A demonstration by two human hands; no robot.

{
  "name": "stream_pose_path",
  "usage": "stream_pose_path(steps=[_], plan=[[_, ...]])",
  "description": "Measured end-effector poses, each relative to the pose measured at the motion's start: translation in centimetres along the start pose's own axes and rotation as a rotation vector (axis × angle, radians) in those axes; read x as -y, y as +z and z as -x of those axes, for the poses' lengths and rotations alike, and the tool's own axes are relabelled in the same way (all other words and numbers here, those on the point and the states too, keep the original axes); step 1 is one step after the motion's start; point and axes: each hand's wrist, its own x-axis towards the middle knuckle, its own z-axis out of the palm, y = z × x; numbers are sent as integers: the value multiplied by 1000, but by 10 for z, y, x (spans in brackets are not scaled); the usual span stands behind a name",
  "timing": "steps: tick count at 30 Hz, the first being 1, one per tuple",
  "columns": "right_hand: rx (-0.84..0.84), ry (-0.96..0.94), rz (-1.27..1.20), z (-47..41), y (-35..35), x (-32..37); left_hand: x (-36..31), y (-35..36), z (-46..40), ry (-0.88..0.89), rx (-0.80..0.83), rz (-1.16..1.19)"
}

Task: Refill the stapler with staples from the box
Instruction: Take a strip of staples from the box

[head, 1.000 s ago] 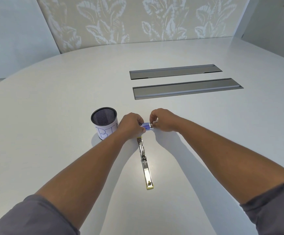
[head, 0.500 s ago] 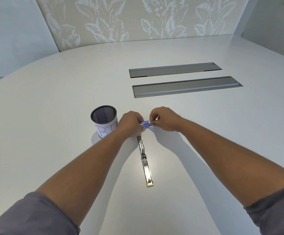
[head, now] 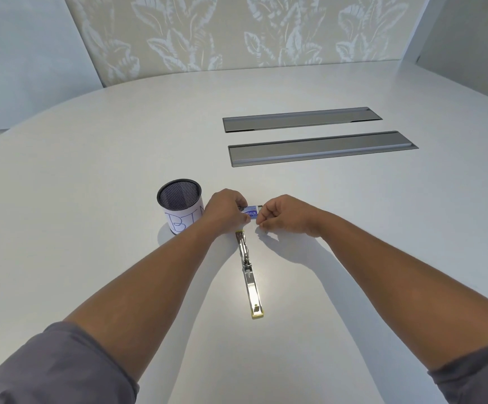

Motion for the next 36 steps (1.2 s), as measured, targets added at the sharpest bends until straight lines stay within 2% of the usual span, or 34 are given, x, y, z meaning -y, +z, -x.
stream_pose_path(steps=[3,8,12,16,25,30,36], plan=[[-17,-15,118,-1,6,1,0,1,0,3,-2,-9],[-50,-25,38,3,4,-5,1,1,-1,-4,-7,-8],[-228,-33,-191,1,5,-16,2,2,-1,-15,-5,-4],[-403,-7,-204,-6,9,-25,2,2,-1,-21,-6,3],[-429,8,-81,-20,18,-20,2,2,0,-21,-15,16],[-430,31,-76,-20,17,-13,1,2,1,-30,-14,28],[-470,151,-142,-26,18,-6,0,1,2,-39,-11,39]])
